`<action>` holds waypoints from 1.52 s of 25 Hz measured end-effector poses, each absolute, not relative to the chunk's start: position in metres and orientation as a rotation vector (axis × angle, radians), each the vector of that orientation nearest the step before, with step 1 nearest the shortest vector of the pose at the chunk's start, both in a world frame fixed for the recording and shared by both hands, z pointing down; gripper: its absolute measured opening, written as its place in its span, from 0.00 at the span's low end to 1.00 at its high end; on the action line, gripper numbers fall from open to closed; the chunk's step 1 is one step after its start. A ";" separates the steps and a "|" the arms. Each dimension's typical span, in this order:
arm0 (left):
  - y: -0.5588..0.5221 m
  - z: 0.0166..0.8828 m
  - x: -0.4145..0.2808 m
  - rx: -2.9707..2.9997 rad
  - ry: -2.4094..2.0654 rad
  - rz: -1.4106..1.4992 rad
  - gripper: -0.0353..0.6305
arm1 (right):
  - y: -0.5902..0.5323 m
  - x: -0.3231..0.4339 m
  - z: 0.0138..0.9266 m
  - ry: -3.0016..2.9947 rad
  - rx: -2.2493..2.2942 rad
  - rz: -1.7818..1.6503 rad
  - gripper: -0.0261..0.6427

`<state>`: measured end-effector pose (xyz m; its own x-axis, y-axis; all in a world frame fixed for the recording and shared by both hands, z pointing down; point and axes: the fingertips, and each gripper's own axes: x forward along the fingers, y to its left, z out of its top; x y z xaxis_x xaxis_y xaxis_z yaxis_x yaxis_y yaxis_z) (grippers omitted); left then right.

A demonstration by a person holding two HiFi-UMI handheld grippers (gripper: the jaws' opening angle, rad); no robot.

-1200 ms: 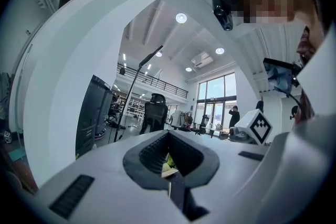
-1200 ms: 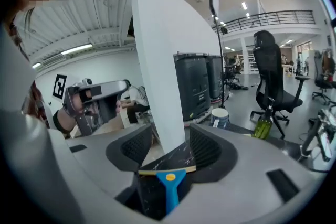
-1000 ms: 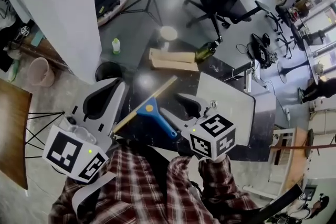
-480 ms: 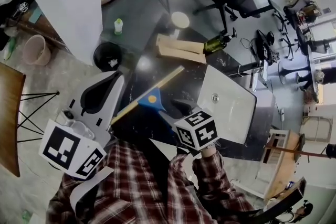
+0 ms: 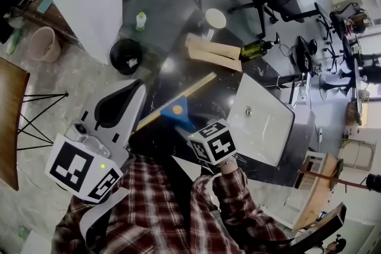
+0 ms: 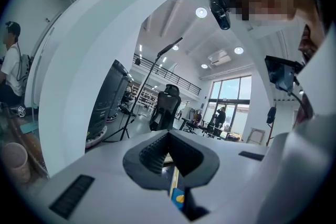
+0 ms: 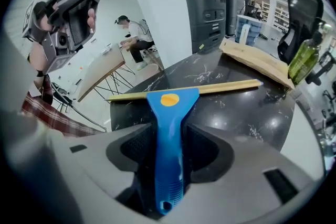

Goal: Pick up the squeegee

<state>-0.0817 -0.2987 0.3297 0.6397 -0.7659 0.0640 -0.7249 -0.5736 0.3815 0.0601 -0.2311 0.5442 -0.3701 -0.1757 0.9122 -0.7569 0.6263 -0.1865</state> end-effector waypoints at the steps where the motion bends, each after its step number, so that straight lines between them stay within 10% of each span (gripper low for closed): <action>1: -0.298 0.330 -0.083 2.485 -1.189 -0.151 0.07 | -0.231 0.059 0.546 -1.876 0.734 0.745 0.36; 38: -0.306 0.256 -0.068 2.669 -1.172 -0.152 0.07 | -0.295 0.128 0.378 -2.197 1.446 0.498 0.25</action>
